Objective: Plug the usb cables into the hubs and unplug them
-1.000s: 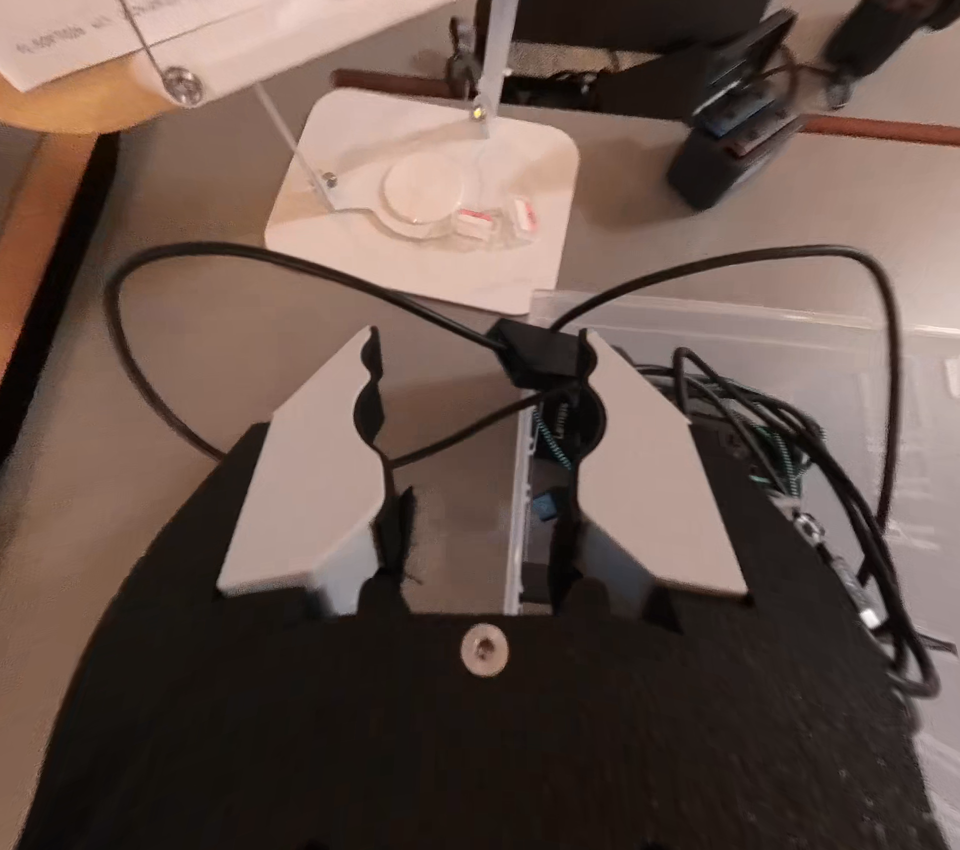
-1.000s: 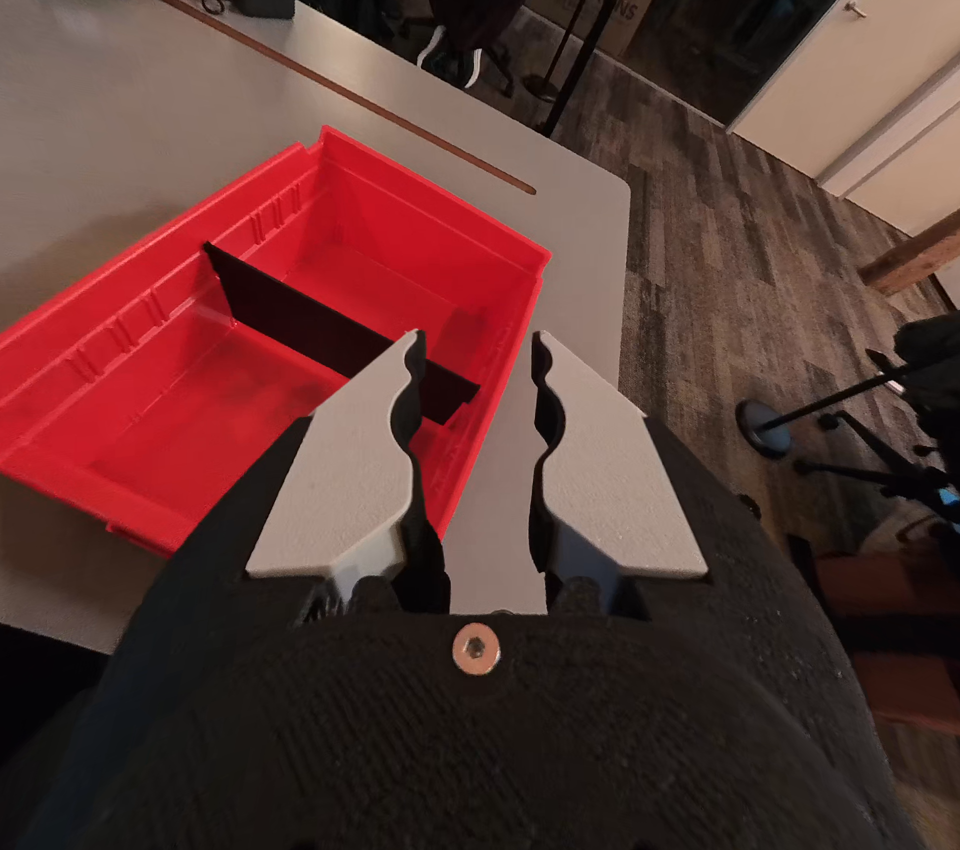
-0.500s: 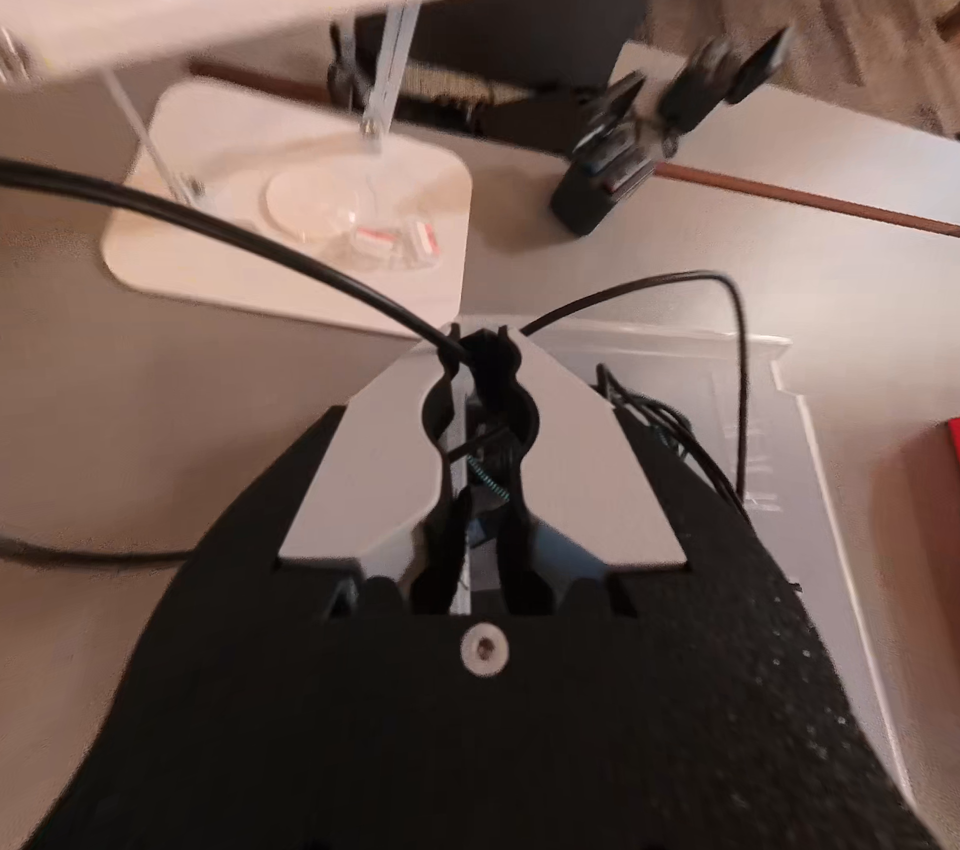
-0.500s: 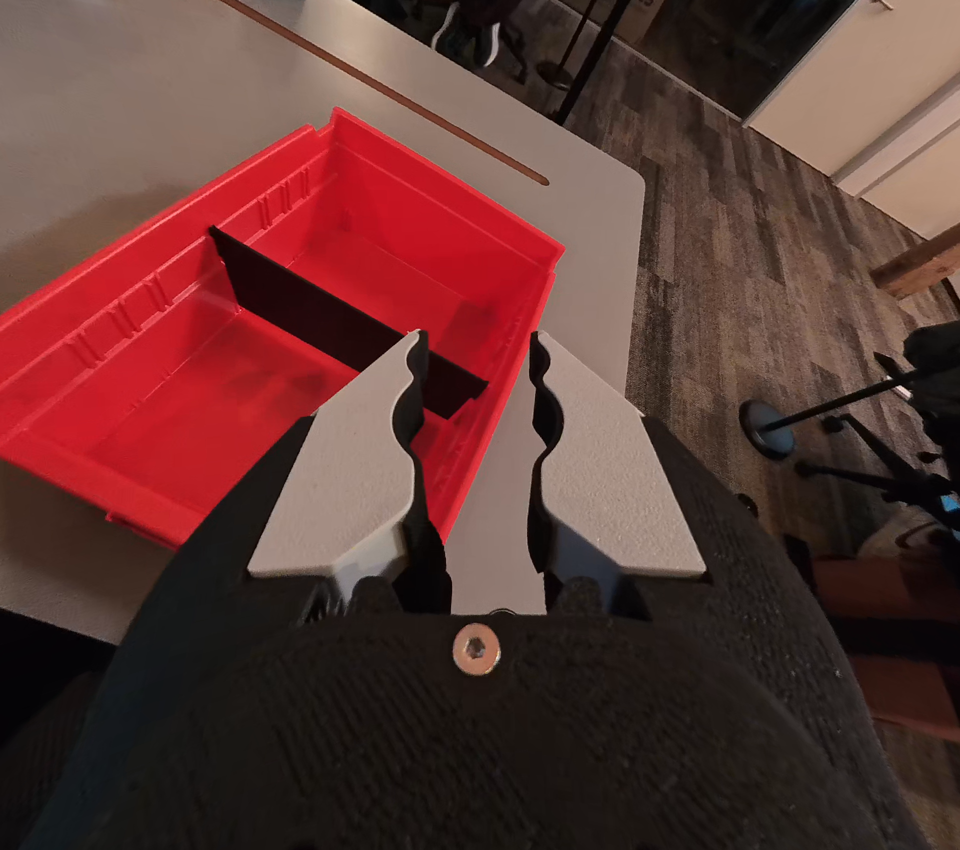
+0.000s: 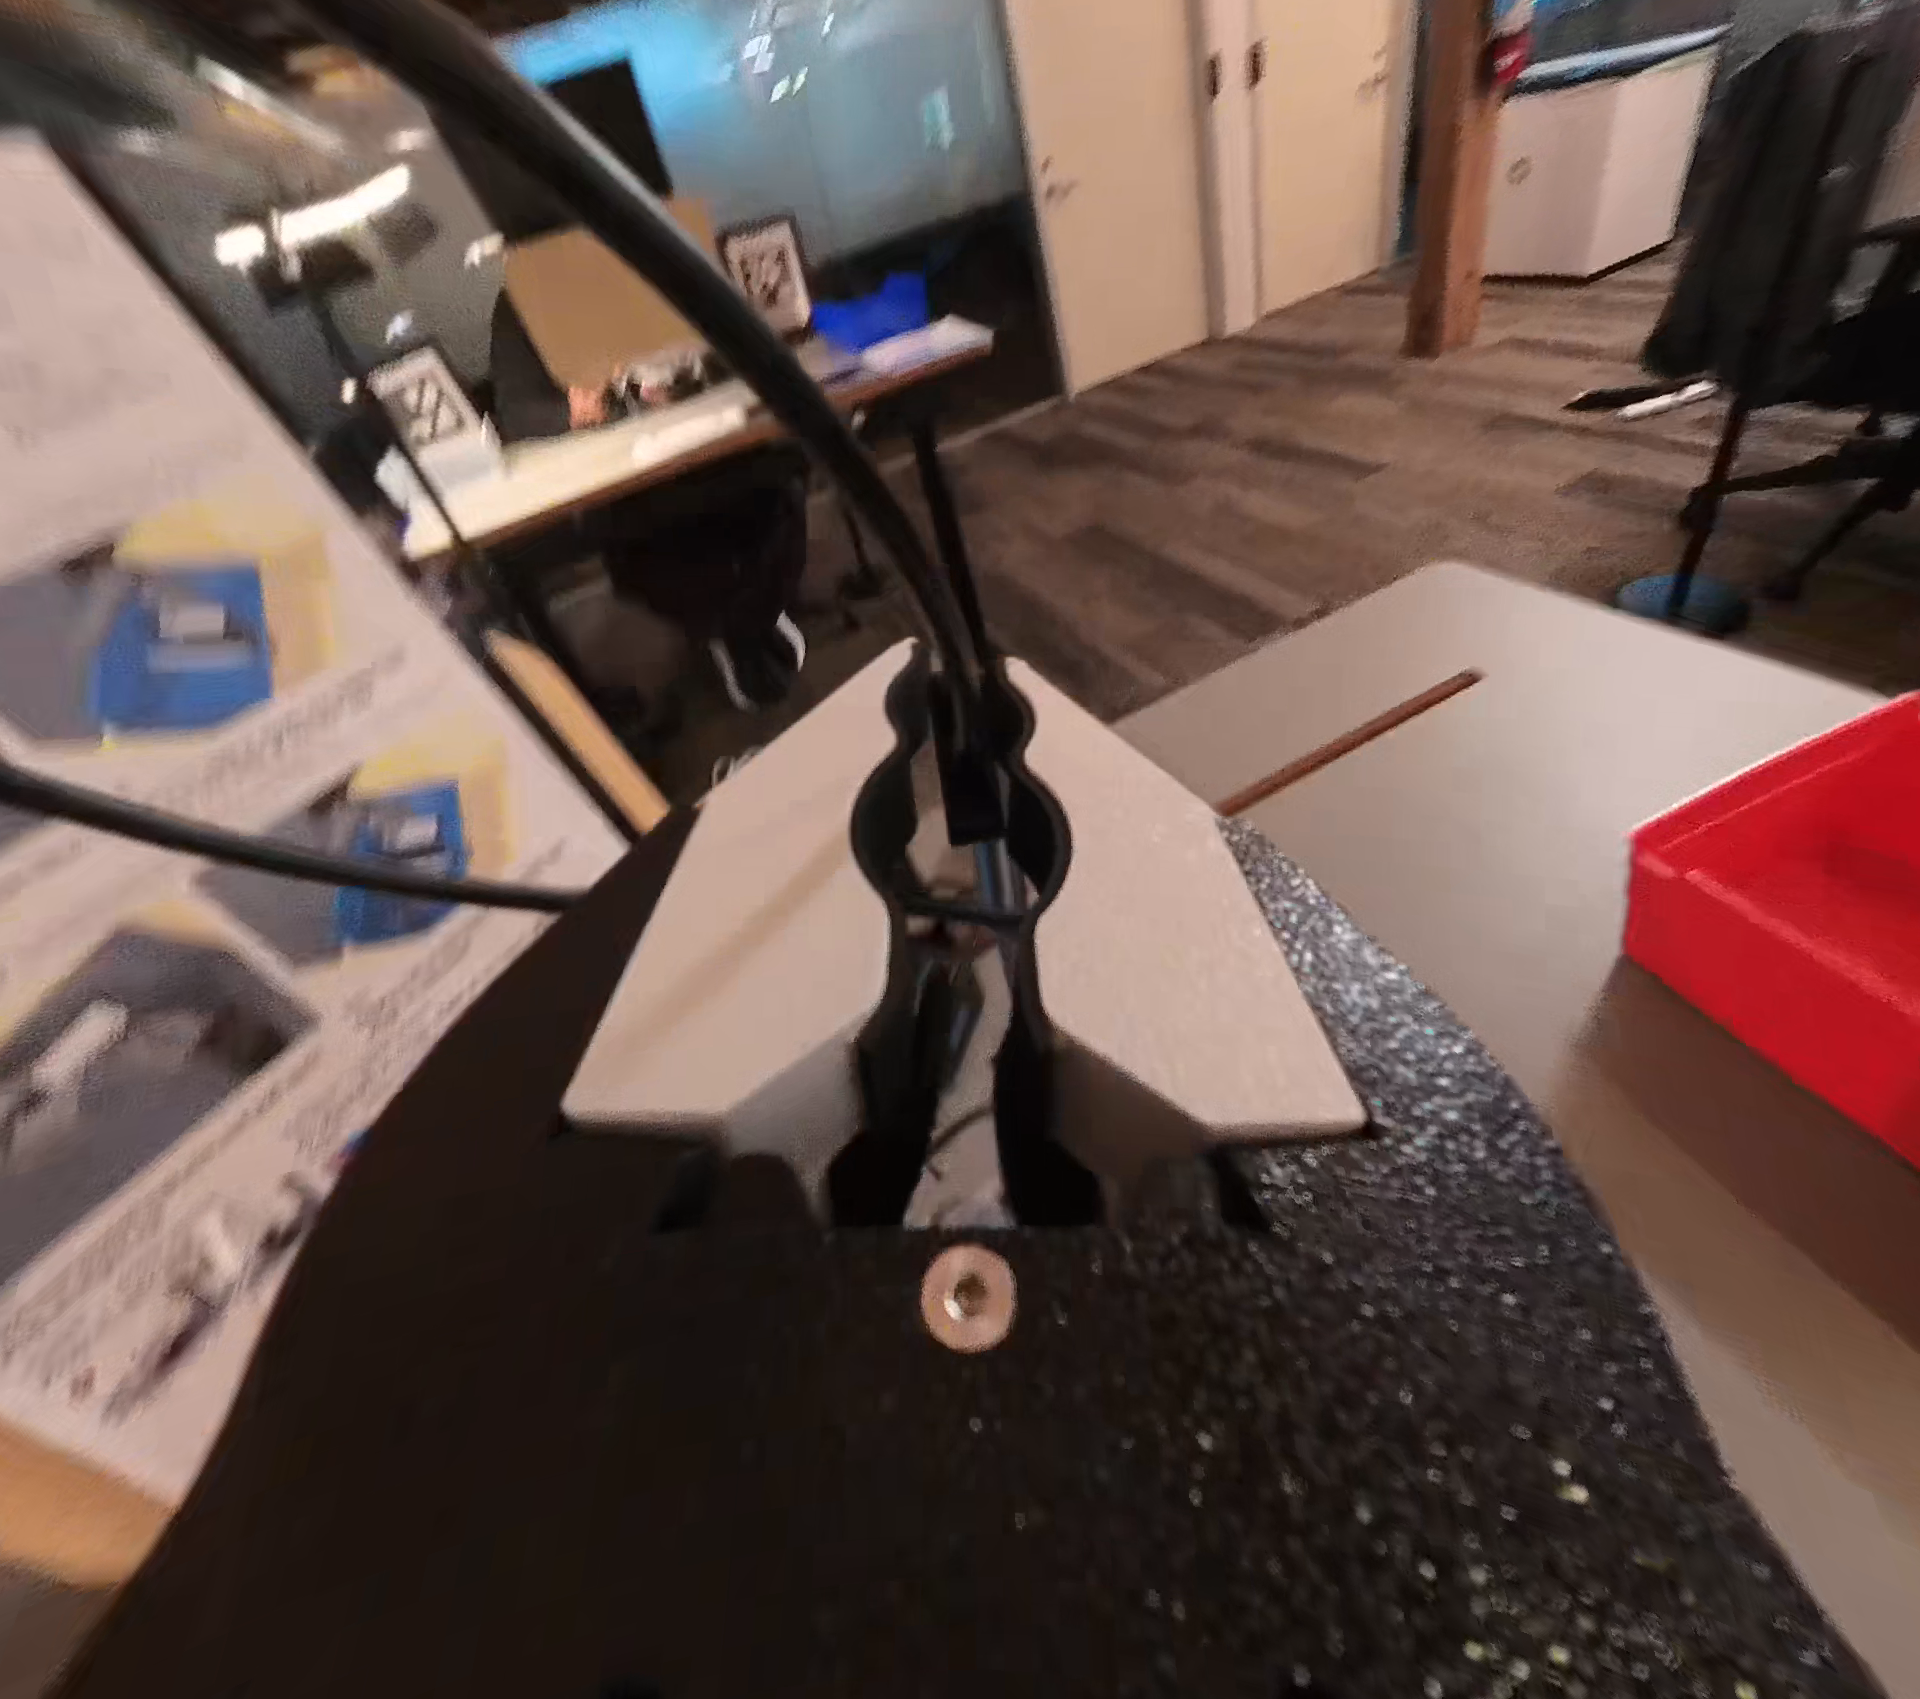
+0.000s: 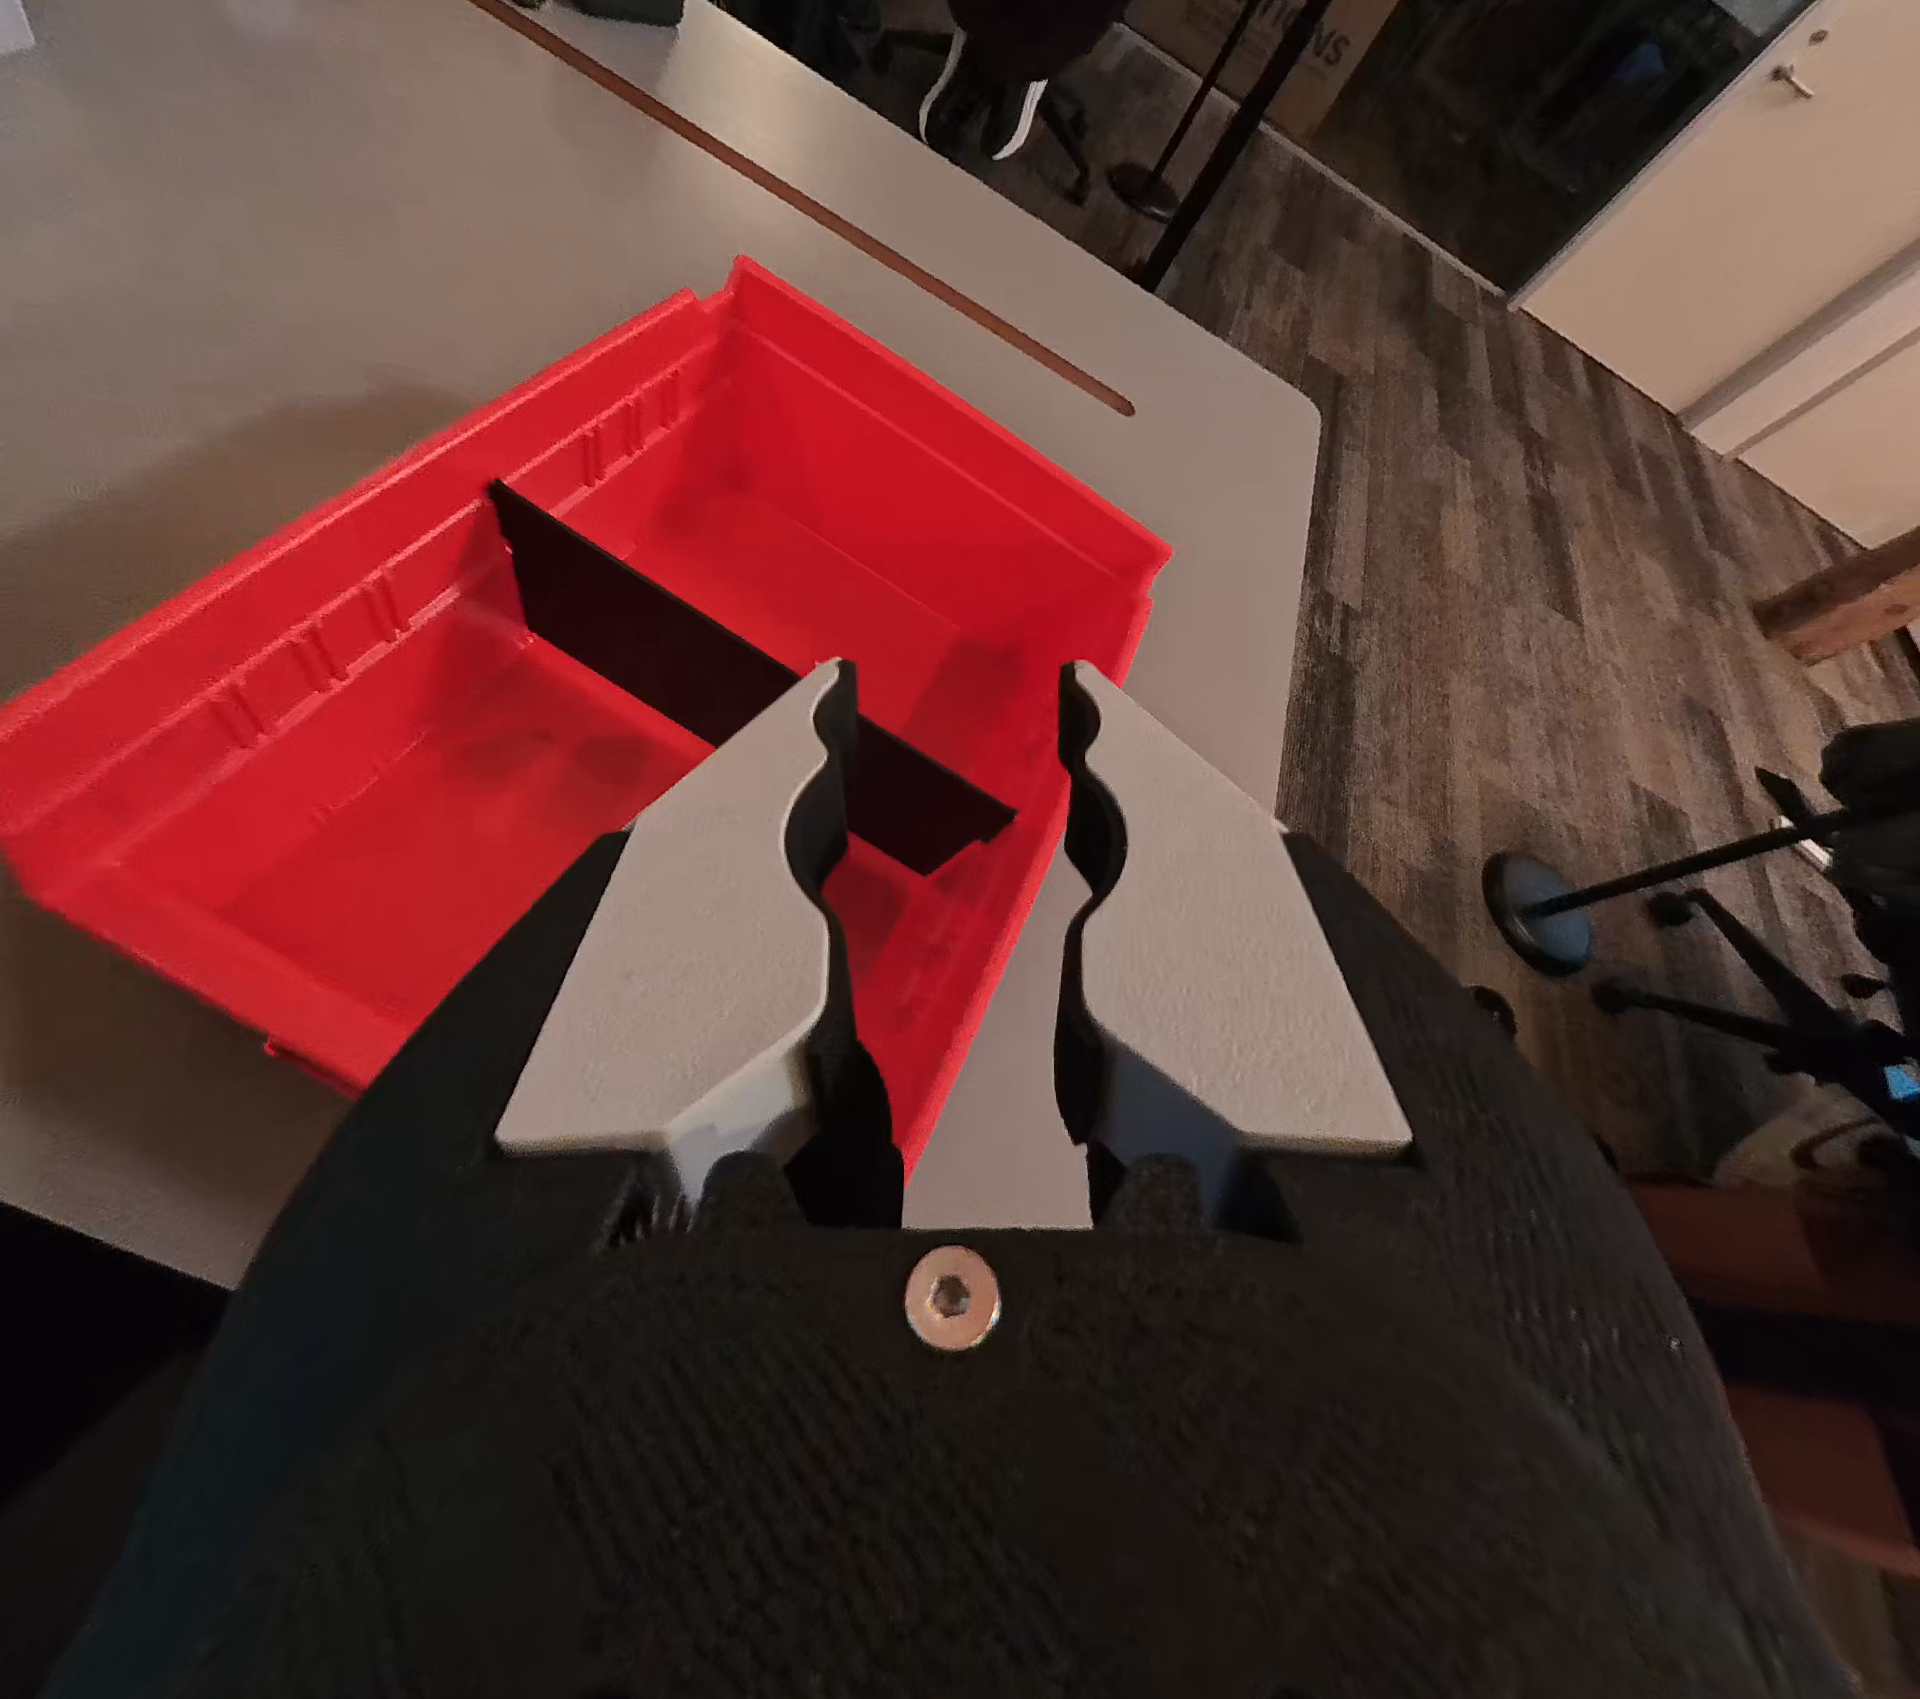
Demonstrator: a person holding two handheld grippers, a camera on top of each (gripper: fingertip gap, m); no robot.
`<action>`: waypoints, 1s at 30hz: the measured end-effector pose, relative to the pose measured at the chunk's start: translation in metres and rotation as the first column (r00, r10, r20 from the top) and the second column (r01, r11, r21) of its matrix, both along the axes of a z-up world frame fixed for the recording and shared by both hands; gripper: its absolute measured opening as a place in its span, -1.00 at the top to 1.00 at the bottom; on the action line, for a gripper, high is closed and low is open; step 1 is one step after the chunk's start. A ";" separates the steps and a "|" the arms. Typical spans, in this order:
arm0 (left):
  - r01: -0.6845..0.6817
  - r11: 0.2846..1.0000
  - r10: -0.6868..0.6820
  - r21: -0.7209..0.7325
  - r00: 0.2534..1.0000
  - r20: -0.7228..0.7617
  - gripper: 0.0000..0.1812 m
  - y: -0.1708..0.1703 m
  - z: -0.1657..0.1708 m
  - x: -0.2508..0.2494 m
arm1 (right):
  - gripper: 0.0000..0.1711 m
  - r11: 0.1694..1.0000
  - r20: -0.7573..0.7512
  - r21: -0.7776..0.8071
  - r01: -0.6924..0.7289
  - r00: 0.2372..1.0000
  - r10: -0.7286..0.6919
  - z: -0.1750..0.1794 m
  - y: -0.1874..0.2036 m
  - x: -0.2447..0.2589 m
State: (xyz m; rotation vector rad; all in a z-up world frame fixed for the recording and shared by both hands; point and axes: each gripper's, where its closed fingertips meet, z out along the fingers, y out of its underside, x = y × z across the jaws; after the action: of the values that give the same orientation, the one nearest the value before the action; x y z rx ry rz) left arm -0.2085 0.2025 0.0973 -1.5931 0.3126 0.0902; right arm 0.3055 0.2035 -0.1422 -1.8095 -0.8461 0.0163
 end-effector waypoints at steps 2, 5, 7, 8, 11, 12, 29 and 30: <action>0.064 0.995 -0.062 0.070 0.998 -0.026 0.90 -0.005 0.031 0.032 | 0.56 1.000 -0.007 0.012 -0.006 1.000 0.006 0.003 0.000 -0.003; 0.119 0.982 -0.106 0.147 0.990 -0.091 0.90 -0.009 0.071 0.072 | 0.56 0.999 -0.012 0.025 -0.025 1.000 0.025 0.006 -0.002 -0.008; 0.162 0.970 -0.145 0.181 0.984 -0.103 0.90 -0.009 0.095 0.096 | 0.56 0.999 -0.012 0.030 -0.036 0.999 0.037 0.008 -0.003 -0.012; 0.190 0.962 -0.174 0.197 0.980 -0.096 0.90 -0.009 0.106 0.108 | 0.56 0.999 -0.010 0.031 -0.040 0.999 0.041 0.008 -0.003 -0.013; 0.295 0.929 -0.292 0.222 0.955 -0.046 0.90 -0.012 0.134 0.144 | 0.56 0.998 -0.002 0.034 -0.046 0.999 0.046 0.008 -0.003 -0.016; 0.326 0.919 -0.327 0.221 0.944 -0.032 0.90 -0.012 0.139 0.155 | 0.56 0.998 -0.004 0.037 -0.046 0.999 0.047 0.008 -0.003 -0.017; 0.765 0.640 -0.767 0.072 0.631 0.119 0.91 -0.047 -0.024 0.289 | 0.74 0.913 -0.283 0.190 -0.361 0.870 0.403 0.058 -0.036 -0.109; 0.785 0.614 -0.787 0.082 0.601 0.142 0.92 -0.051 -0.029 0.296 | 0.73 0.900 -0.304 0.225 -0.372 0.851 0.428 0.065 -0.040 -0.115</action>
State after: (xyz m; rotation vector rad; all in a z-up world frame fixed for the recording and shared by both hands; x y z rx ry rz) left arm 0.0879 0.1514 0.0682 -1.3072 0.8662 -0.7349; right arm 0.1907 0.1637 -0.0770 -1.3953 -0.9254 0.5138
